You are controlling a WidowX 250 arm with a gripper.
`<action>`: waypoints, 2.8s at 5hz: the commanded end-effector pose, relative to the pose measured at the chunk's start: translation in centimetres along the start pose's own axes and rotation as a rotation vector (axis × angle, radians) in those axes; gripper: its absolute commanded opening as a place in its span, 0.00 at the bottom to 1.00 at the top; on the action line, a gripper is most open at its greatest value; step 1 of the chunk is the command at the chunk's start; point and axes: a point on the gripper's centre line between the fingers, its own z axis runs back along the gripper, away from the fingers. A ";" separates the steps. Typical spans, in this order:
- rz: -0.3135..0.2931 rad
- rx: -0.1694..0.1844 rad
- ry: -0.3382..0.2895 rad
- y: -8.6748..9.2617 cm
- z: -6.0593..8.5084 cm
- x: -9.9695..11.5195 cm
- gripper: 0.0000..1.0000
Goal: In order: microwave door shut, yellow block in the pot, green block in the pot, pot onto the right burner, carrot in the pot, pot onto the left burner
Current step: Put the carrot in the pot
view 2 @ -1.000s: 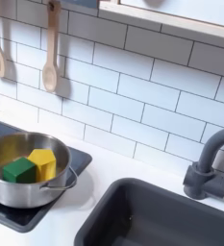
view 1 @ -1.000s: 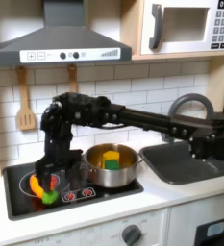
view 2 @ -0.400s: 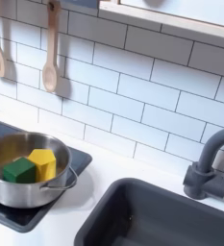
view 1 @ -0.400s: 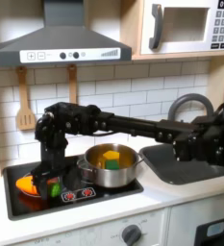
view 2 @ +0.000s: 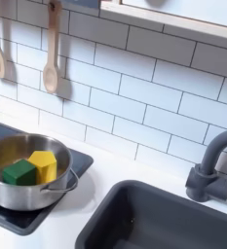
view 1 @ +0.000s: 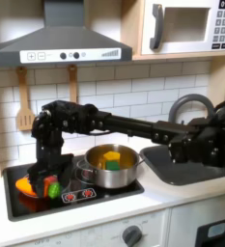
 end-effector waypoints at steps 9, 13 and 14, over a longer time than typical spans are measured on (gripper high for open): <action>0.339 0.091 0.020 -0.8 -1.8 -0.6 0.00; 0.205 0.079 -0.057 -1.7 0.6 -0.5 0.00; 0.136 0.050 -0.082 -2.9 3.0 -0.4 0.00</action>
